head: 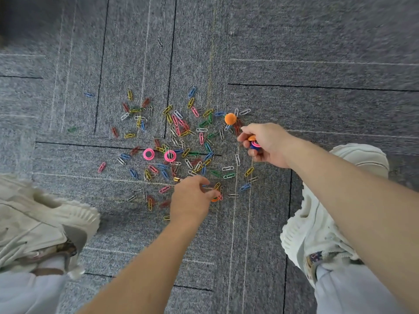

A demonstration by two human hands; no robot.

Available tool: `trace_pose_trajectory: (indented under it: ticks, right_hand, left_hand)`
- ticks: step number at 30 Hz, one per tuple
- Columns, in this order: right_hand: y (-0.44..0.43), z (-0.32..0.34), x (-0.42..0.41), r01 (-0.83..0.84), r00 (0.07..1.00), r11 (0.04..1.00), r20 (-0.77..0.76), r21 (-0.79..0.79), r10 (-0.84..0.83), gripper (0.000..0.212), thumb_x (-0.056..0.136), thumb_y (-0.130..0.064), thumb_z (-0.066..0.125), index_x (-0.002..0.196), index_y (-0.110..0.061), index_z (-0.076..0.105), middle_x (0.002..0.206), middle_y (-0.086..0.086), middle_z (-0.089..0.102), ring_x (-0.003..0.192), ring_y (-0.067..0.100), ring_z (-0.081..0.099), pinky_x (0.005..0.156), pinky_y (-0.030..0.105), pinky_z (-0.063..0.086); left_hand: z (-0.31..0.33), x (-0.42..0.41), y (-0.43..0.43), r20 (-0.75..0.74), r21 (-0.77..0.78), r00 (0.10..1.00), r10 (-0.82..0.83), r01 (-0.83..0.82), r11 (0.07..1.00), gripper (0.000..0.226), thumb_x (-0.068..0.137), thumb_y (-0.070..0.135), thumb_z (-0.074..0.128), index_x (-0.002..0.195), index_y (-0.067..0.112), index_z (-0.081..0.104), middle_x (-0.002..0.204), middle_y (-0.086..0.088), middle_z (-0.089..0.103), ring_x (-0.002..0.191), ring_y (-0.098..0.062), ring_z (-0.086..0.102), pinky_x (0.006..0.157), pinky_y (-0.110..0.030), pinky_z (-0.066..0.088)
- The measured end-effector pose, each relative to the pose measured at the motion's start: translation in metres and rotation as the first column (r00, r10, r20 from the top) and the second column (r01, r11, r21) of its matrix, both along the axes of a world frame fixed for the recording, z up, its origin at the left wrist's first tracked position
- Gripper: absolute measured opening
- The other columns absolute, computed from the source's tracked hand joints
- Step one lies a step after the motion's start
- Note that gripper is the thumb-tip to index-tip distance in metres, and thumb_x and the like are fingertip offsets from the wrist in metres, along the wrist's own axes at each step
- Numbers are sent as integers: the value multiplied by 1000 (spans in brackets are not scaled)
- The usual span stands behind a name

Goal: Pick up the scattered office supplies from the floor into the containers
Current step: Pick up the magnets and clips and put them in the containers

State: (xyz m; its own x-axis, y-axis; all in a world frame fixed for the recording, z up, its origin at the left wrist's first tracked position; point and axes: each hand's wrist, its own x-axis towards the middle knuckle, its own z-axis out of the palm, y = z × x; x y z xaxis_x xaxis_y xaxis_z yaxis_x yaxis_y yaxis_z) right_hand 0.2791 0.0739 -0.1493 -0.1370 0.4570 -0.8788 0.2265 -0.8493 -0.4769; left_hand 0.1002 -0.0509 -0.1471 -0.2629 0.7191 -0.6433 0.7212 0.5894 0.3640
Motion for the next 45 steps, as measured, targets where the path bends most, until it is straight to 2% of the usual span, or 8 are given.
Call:
trace_pose_trajectory:
  ticks: [6, 14, 19, 25, 33, 36, 40, 45]
  right_hand:
    - [4, -5, -3, 110, 994, 993, -1, -32, -110, 42, 101, -30, 38, 77, -10, 65, 63, 1, 55, 49, 15, 44, 50, 25, 33]
    - [0, -5, -22, 100, 995, 995, -27, -13, -100, 39, 99, -28, 39, 75, -10, 65, 61, 2, 59, 50, 16, 48, 48, 26, 36]
    - [1, -1, -23, 108, 994, 994, -33, 12, -108, 36, 98, -29, 42, 75, -12, 64, 61, 0, 59, 51, 15, 49, 49, 26, 38]
    - [8, 6, -15, 148, 989, 988, -1, 40, -148, 33, 99, -34, 48, 77, -14, 63, 66, 0, 61, 55, 15, 54, 53, 25, 40]
    - [21, 5, -13, 169, 969, 966, 148, 198, -200, 28, 97, -32, 52, 77, -16, 64, 63, -3, 56, 53, 13, 48, 51, 25, 36]
    - [24, 2, -10, 131, 961, 956, 203, 261, -187, 34, 101, -29, 49, 75, -14, 64, 60, -1, 56, 47, 13, 46, 44, 21, 34]
    - [33, 4, -5, 527, 849, 848, -24, -52, -529, 42, 106, -35, 36, 91, -7, 64, 74, 11, 71, 57, 20, 66, 48, 24, 51]
    - [50, 13, -1, 581, 706, 785, -346, -214, -617, 49, 107, -34, 25, 93, -3, 61, 94, 19, 70, 85, 31, 68, 70, 34, 59]
  left_hand:
    - [-2, 13, -6, -51, -13, 951, -305, 304, 952, 26, 88, 38, 70, 101, 16, 67, 98, 1, 58, 93, -19, 58, 86, -33, 50]
    - [-1, 12, -11, -34, -79, 916, -401, 397, 914, 30, 89, 39, 68, 103, 13, 64, 101, -3, 63, 95, -24, 63, 86, -42, 55]
    - [9, 11, 1, 18, -32, 962, -274, 274, 961, 22, 99, 31, 56, 108, 16, 69, 105, 0, 58, 94, -18, 58, 92, -37, 52]
    - [19, -1, 36, 129, -153, 991, 27, -7, 988, 20, 94, 35, 63, 96, 18, 53, 87, -2, 62, 63, -14, 53, 66, -36, 54]
    - [31, -21, 103, 113, -115, 984, -139, 152, 982, 17, 85, 31, 76, 86, 15, 68, 84, -2, 69, 64, -13, 62, 65, -29, 56]
    - [35, -36, 125, 245, -144, 969, -31, 68, 987, 27, 90, 36, 67, 91, 10, 70, 74, -4, 68, 51, -9, 57, 51, -23, 49]
    - [32, -50, 143, 526, -474, 661, 536, -295, 829, 26, 102, 21, 48, 110, -1, 60, 86, -12, 63, 64, -13, 62, 52, -22, 55]
    - [24, -59, 164, 639, -577, 435, 635, -276, 769, 41, 84, -17, 48, 119, 1, 61, 118, -20, 67, 106, -29, 69, 85, -35, 59]
